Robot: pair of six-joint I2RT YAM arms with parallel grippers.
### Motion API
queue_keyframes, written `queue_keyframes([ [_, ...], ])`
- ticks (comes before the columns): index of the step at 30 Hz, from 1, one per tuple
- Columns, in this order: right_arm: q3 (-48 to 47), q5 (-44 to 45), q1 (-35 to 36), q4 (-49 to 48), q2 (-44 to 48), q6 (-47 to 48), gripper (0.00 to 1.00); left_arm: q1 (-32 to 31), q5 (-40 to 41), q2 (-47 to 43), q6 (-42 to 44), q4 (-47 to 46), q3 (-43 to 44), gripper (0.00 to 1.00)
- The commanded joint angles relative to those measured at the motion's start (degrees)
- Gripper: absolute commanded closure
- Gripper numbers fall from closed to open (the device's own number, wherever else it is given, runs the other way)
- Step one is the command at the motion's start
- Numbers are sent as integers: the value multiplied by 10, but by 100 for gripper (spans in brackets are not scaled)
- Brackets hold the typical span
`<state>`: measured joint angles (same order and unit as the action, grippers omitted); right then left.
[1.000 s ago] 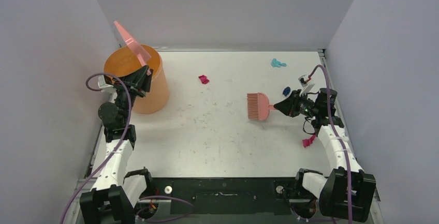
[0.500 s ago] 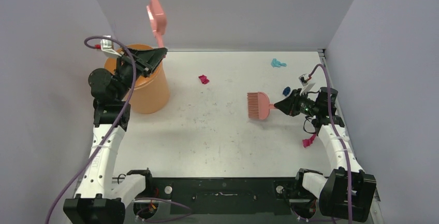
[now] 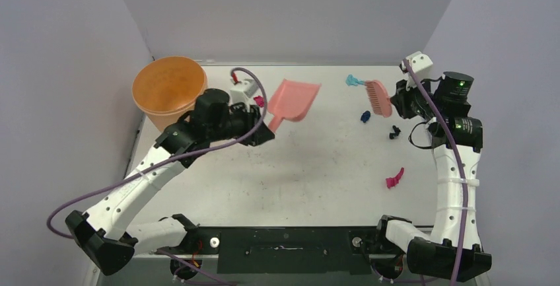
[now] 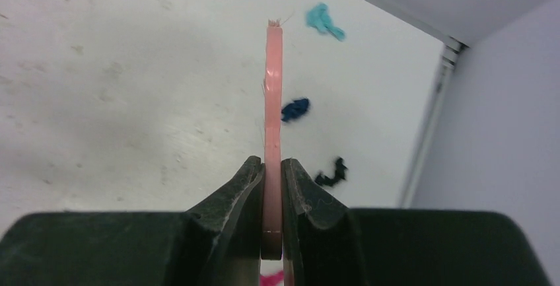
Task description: Sweep away the paper scraps from the table
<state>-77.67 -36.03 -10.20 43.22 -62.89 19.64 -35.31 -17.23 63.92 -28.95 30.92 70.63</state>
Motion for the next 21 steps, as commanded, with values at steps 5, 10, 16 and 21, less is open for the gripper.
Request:
queue_keyframes([
  [5, -6, 372, -5, 192, 9, 191, 95, -228, 113, 148, 176, 216, 82, 100],
  [10, 108, 475, -6, 176, 71, 177, 95, -320, 180, 279, 228, 303, 133, 100],
  [16, 220, 518, -9, 140, 83, 119, 95, -360, 224, 349, 241, 321, 163, 100],
  [21, 223, 430, -8, 114, 74, 103, 95, -366, 243, 351, 242, 317, 152, 100],
])
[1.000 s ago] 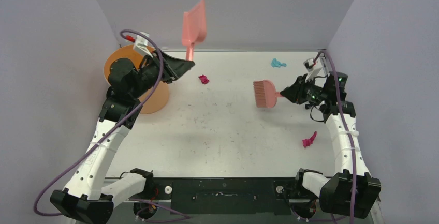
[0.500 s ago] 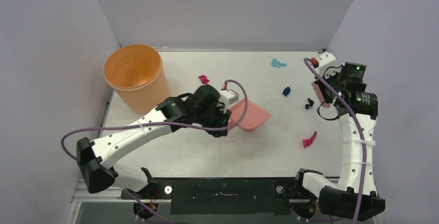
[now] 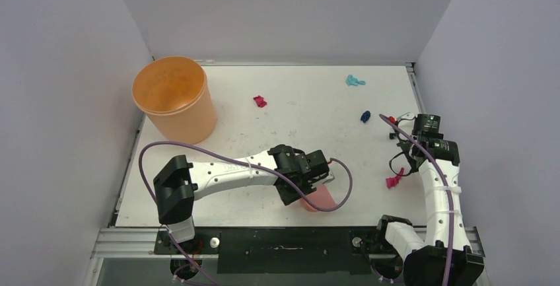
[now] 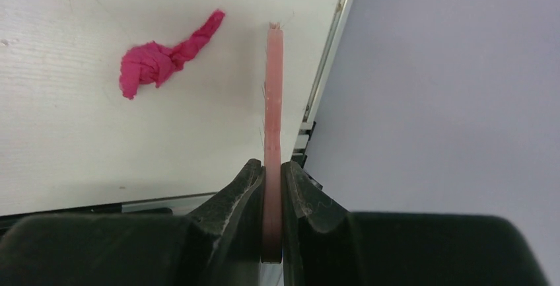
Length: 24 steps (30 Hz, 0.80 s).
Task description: Sweep away the paper scraps from the table
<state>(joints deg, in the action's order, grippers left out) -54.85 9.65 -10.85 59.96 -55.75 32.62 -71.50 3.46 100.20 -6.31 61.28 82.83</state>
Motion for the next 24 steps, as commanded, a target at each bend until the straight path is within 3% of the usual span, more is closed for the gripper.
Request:
queue_keyframes([
  [1, -6, -43, -1, -57, 1, -28, 95, -5, 36, -13, 16, 14, 26, 100],
  [9, -35, -239, 9, -14, -54, -31, 95, -12, 1, -24, 21, 4, 12, 100],
  [18, -109, -350, 103, 14, -98, -67, 95, -28, -23, 23, 23, 2, 56, 100],
  [24, -166, -443, 105, 50, -125, -84, 95, -31, -30, 53, 17, -31, 77, 100],
])
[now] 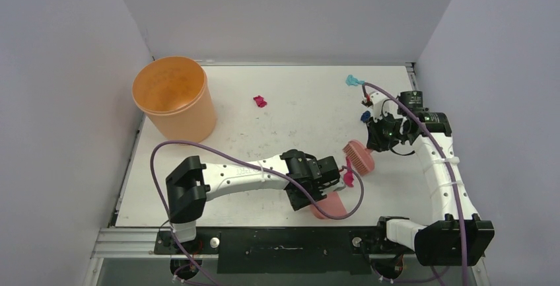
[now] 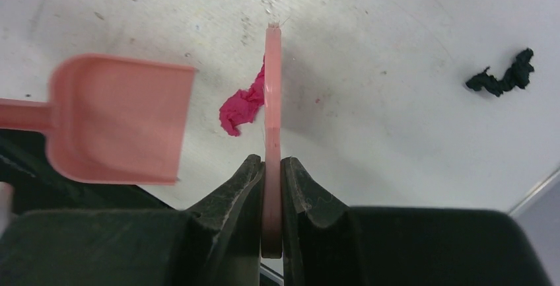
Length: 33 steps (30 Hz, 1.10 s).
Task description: Sweep away the paper scraps from the table
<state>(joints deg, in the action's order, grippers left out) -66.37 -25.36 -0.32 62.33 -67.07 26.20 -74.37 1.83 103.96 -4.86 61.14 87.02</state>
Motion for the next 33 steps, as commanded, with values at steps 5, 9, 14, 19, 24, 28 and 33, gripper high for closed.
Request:
queue_keyframes([
  [5, -100, -125, 0, 66, -30, -20, 95, -3, -2, 40, -2, -57, 51, 100],
  [9, -152, -113, 0, 129, -52, 26, 95, -1, 31, 49, -17, -88, 45, 100],
  [14, -245, 68, 0, 108, -73, 39, 95, -2, 28, 52, -39, -71, 50, 100],
  [19, -205, 267, 0, -57, -65, 59, 95, -2, 45, 12, -65, -56, 42, 100],
  [24, -124, 378, -3, -195, -103, 99, 95, -1, 38, -1, -69, -35, 43, 100],
  [28, -60, 417, -9, -292, -140, 115, 95, -1, 27, 15, -73, -10, 49, 100],
  [33, -45, 357, -8, -269, -188, 72, 95, 0, 20, 26, -78, -1, 55, 100],
])
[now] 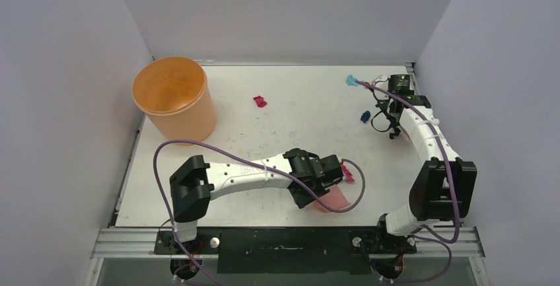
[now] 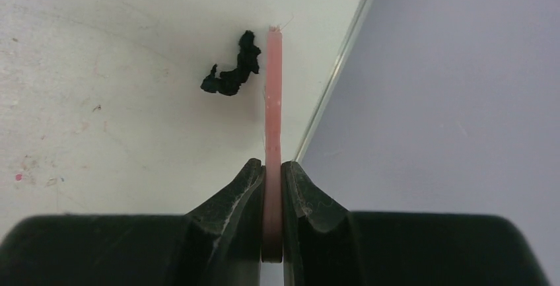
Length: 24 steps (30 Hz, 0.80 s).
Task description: Sweep away the paper scraps from the table
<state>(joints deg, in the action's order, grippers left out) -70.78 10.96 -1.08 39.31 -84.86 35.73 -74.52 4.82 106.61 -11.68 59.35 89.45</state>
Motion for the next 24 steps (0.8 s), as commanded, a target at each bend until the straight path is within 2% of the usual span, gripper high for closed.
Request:
queue_keyframes([
  [1, -5, -36, 3, -17, -12, -38, 95, 3, -10, 1, -10, 15, 32, 100],
  [5, -3, -131, 54, 77, 23, -82, 95, 11, -12, 7, -8, 9, 39, 100],
  [12, 37, -279, 172, 197, 110, -96, 95, 25, 3, 37, -5, 3, 45, 100],
  [19, 33, -414, 177, 305, 129, -37, 95, 34, 16, 50, -20, -28, 33, 100],
  [24, -37, -440, 153, 352, 117, -31, 95, 32, 37, 35, -35, -68, 15, 100],
])
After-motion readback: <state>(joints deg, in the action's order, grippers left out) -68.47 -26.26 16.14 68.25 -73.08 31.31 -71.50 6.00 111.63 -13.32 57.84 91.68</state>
